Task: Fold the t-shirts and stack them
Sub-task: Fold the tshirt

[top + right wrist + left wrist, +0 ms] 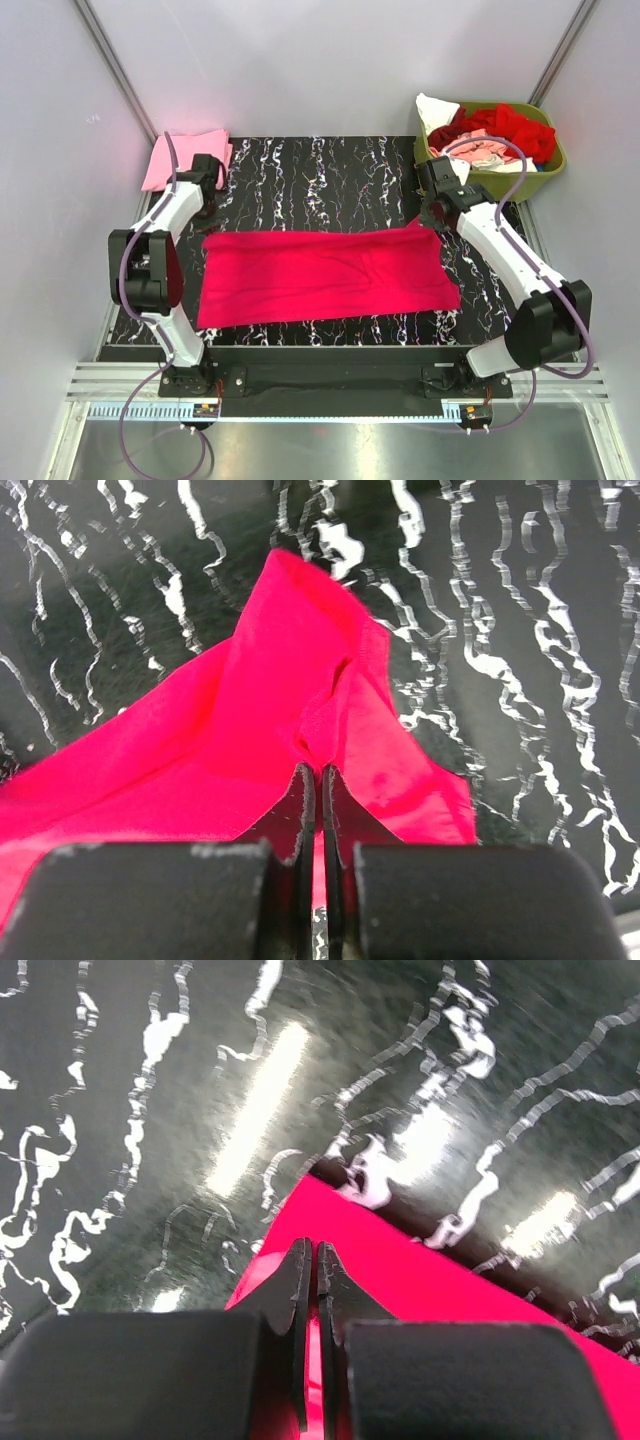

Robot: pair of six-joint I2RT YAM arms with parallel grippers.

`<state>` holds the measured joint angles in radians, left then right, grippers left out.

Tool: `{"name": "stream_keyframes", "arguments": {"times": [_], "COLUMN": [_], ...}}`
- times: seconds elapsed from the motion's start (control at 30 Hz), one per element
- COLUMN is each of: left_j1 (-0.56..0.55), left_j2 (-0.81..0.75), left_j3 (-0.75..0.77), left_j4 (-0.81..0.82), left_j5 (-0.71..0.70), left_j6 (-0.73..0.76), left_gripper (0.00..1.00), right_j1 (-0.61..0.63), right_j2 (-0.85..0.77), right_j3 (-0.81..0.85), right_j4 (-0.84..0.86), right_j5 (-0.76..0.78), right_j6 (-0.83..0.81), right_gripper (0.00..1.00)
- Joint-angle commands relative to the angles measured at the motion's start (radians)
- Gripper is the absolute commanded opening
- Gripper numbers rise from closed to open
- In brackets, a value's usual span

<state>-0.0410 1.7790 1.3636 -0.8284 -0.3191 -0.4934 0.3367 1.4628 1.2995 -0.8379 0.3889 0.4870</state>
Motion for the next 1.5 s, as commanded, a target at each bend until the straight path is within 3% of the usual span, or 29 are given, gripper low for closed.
{"name": "stream_keyframes", "arguments": {"times": [0.0,0.3,1.07,1.13,1.17,1.2,1.23,1.3,1.37,1.47], "left_j1": [-0.028,-0.045,-0.048,-0.048,-0.046,-0.046,-0.045,-0.045,-0.046,-0.046], "left_j2": [-0.038,-0.03,-0.269,-0.294,-0.326,-0.346,-0.368,-0.429,-0.47,-0.475], "left_j3": [0.0,0.052,-0.202,-0.24,-0.27,-0.285,-0.297,-0.319,-0.316,-0.287], "left_j4": [0.049,0.005,-0.034,-0.064,-0.093,-0.104,-0.11,-0.132,-0.141,-0.137], "left_j5": [-0.025,-0.067,-0.141,-0.144,-0.156,-0.161,-0.167,-0.179,-0.19,-0.18], "left_j6": [0.015,0.012,-0.057,-0.079,-0.105,-0.115,-0.131,-0.143,-0.142,-0.128], "left_gripper": [0.0,0.0,0.02,0.11,0.18,0.18,0.36,0.52,0.6,0.6], "right_j1": [-0.018,-0.041,-0.039,-0.041,-0.041,-0.041,-0.041,-0.041,-0.042,-0.042], "right_j2": [-0.059,-0.059,-0.165,-0.194,-0.208,-0.226,-0.264,-0.3,-0.312,-0.273], "right_j3": [-0.006,0.0,-0.221,-0.241,-0.265,-0.282,-0.307,-0.301,-0.252,-0.213], "right_j4": [-0.007,-0.004,-0.004,-0.041,-0.058,-0.058,-0.07,-0.063,-0.069,-0.04], "right_j5": [0.119,0.079,0.064,0.048,0.039,0.03,0.033,0.03,0.01,-0.062], "right_j6": [0.024,0.002,0.038,0.053,0.073,0.082,0.096,0.107,0.116,0.117], "right_gripper": [0.0,0.0,0.0,0.15,0.39,0.54,0.7,0.86,0.89,0.9]}}
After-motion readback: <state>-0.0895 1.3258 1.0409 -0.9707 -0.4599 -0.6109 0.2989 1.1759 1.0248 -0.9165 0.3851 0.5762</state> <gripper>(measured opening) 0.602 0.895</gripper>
